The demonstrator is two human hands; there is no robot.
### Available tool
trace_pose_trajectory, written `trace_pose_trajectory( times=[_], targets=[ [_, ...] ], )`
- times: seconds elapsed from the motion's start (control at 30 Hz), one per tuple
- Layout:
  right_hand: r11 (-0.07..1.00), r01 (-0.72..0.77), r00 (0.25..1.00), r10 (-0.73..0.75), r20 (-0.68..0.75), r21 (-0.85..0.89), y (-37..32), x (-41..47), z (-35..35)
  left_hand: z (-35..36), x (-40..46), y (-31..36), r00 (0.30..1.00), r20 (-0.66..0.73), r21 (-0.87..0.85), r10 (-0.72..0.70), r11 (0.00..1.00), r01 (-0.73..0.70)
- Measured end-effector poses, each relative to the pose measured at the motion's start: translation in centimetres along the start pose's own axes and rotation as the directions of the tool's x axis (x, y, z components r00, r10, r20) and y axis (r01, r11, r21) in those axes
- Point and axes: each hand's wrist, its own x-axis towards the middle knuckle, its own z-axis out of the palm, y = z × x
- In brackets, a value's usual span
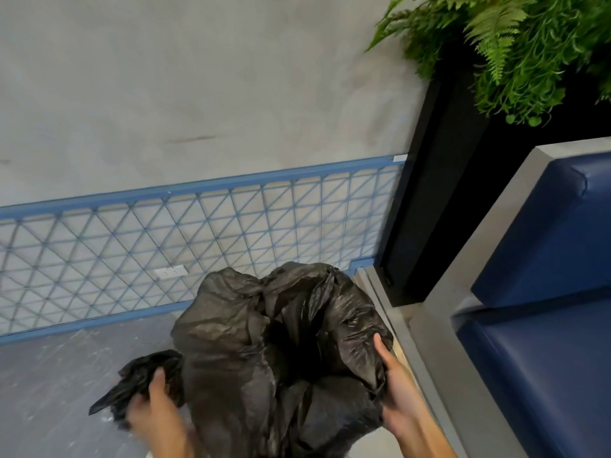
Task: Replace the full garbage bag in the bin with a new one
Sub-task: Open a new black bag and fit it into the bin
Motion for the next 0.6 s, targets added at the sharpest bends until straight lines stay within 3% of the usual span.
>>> trace_pose_trajectory(
  times=[0.03, 0.07, 0.13, 0.17, 0.2, 0.23, 0.27, 0.3, 0.37, 0.43, 0.5, 0.6],
  targets=[
    [1.0, 0.001, 1.0, -0.001, 0.008, -0.017, 0.0, -0.2, -0.1, 0.6, -0.7, 1.4, 0.989, -0.108, 0.079, 0.098, 0.993, -0.09],
    [0.999, 0.006, 0.999, -0.004, 0.039, -0.041, -0.2, -0.4, 0.1, 1.3, -1.8, 3.5, 0.96, -0.074, 0.209, 0.271, 0.945, -0.251],
    [0.996, 0.02, 0.998, -0.015, 0.065, -0.091, -0.3, -0.9, 0.0, 3.1, -4.0, 6.5, 0.835, 0.183, 0.393, 0.519, 0.74, -0.546],
    [0.994, 0.024, 0.998, -0.017, 0.068, -0.102, -0.3, -0.9, 0.0, 4.2, -5.0, 7.4, 0.798, 0.309, 0.434, 0.516, 0.67, -0.602],
    [0.994, 0.019, 0.997, -0.011, 0.075, -0.109, -0.4, -0.9, -0.2, 5.3, -5.6, 7.4, 0.807, 0.415, 0.476, 0.421, 0.655, -0.587],
    [0.992, 0.009, 0.997, 0.001, 0.078, -0.123, -0.7, -1.0, -0.2, 5.8, -5.9, 6.8, 0.817, 0.509, 0.498, 0.273, 0.68, -0.537],
    [0.992, 0.008, 0.997, 0.001, 0.078, -0.126, -0.9, -1.1, -0.3, 6.1, -6.1, 6.3, 0.801, 0.593, 0.437, 0.078, 0.805, -0.402],
    [0.989, 0.024, 0.997, -0.013, 0.076, -0.143, -1.3, -1.2, -0.4, 6.4, -6.4, 5.8, 0.733, 0.667, 0.396, -0.132, 0.896, -0.199],
    [0.974, 0.074, 0.997, -0.065, 0.049, -0.215, -2.3, -1.8, 0.0, 6.4, -7.7, 4.5, 0.493, 0.755, 0.449, -0.433, 0.889, 0.093],
    [0.962, 0.088, 0.996, -0.093, -0.009, -0.257, -3.9, -2.3, -0.2, 6.9, -8.9, 2.9, 0.274, 0.821, 0.497, -0.501, 0.863, 0.089],
    [0.945, 0.126, 0.987, -0.149, -0.056, -0.302, -5.2, -2.9, -1.1, 7.2, -9.7, 2.3, 0.259, 0.833, 0.488, -0.489, 0.87, 0.073],
    [0.913, 0.285, 0.921, -0.345, -0.179, -0.293, -6.7, -4.0, -4.5, 7.6, -10.0, 3.1, 0.4, 0.786, 0.362, -0.471, 0.876, 0.319]
  ],
)
